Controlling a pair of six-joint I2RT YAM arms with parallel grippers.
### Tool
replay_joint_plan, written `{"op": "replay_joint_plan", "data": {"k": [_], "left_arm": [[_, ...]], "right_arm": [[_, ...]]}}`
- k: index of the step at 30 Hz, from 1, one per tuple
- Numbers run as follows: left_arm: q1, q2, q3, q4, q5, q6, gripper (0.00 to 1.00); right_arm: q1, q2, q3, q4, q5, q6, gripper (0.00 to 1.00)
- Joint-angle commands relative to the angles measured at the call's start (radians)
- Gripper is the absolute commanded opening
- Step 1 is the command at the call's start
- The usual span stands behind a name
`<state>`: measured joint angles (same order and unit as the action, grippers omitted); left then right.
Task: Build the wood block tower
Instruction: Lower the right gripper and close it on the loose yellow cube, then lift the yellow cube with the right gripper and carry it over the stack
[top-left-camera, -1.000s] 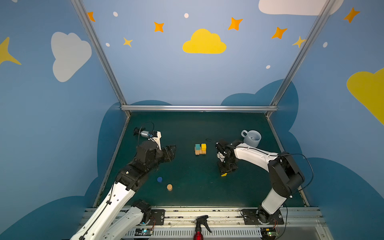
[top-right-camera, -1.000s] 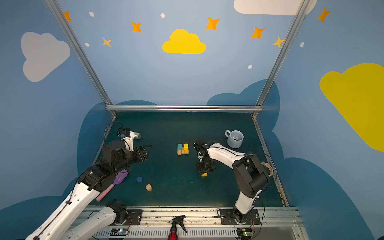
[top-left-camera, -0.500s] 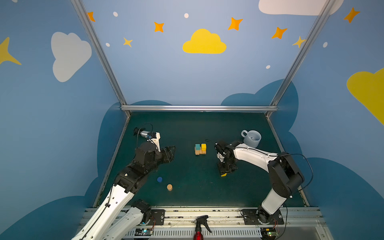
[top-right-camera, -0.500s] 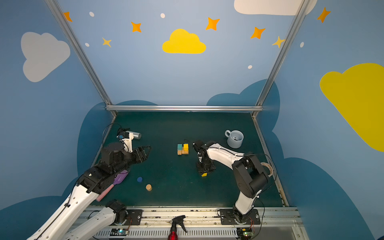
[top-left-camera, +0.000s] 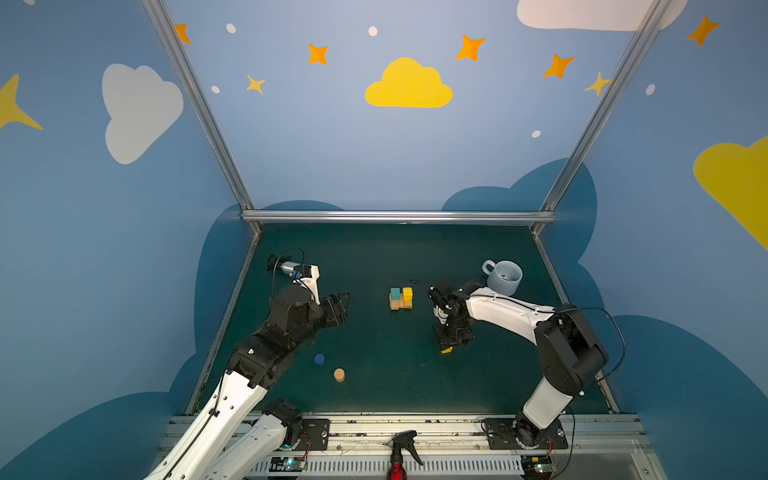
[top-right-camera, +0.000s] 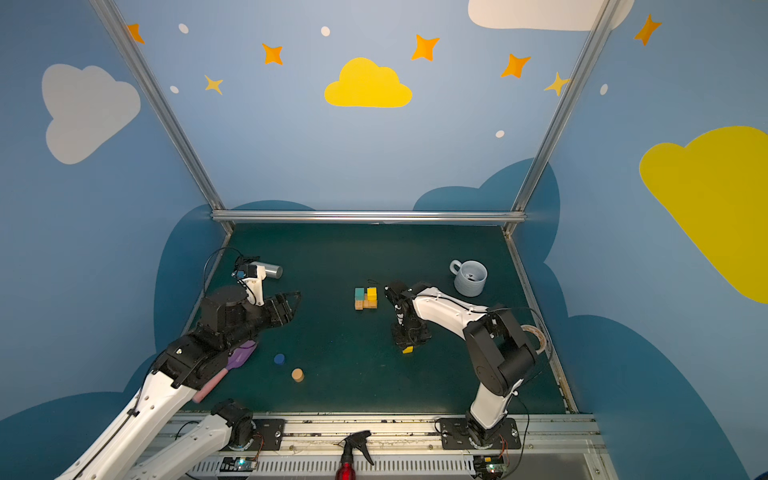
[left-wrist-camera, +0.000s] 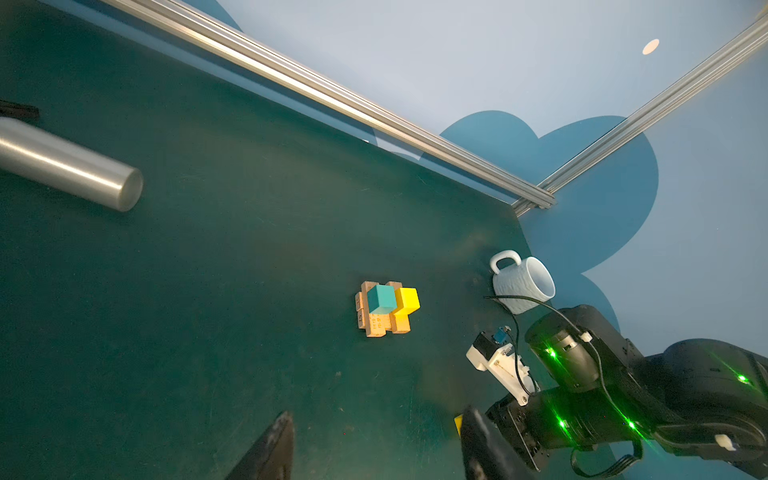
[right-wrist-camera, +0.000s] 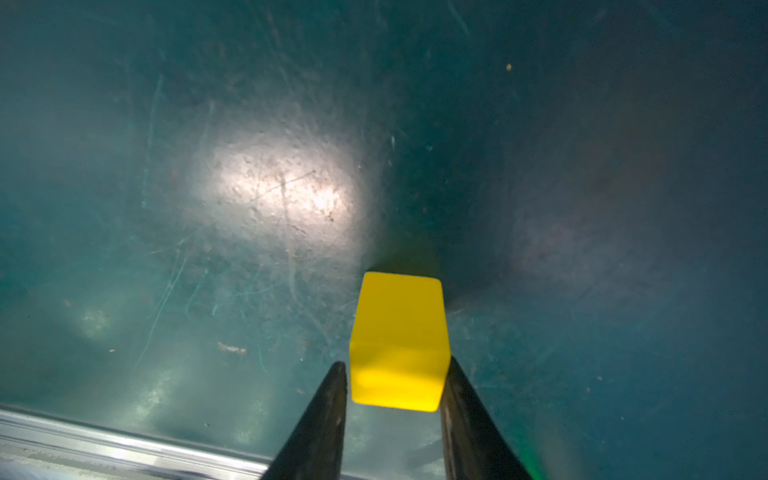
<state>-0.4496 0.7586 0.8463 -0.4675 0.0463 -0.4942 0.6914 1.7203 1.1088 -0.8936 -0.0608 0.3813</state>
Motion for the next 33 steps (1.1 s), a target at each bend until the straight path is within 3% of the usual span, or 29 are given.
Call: {"op": "replay_joint_plan", "data": {"k": [1, 13, 21, 33], "left_arm": [[0.003, -0.008, -0.003, 0.003, -0.011, -0.001, 0.63], [0.003, -0.015, -0.004, 0.001, -0.014, -0.001, 0.64], [0.003, -0.016, -0.005, -0.001, -0.017, -0.001, 0.64], [0.003, -0.025, -0.017, 0.003, -0.024, 0.004, 0.65]], "right_arm": [[0.008, 0.018, -0.006, -0.002, 0.013, 0.008, 0.37], [0.011, 0.024, -0.007, 0.012, 0.015, 0.017, 0.37], [0.013, 0.008, 0.005, -0.022, 0.043, 0.019, 0.17], [0.013, -0.028, 0.220, -0.212, 0.091, -0.010, 0.14]]}}
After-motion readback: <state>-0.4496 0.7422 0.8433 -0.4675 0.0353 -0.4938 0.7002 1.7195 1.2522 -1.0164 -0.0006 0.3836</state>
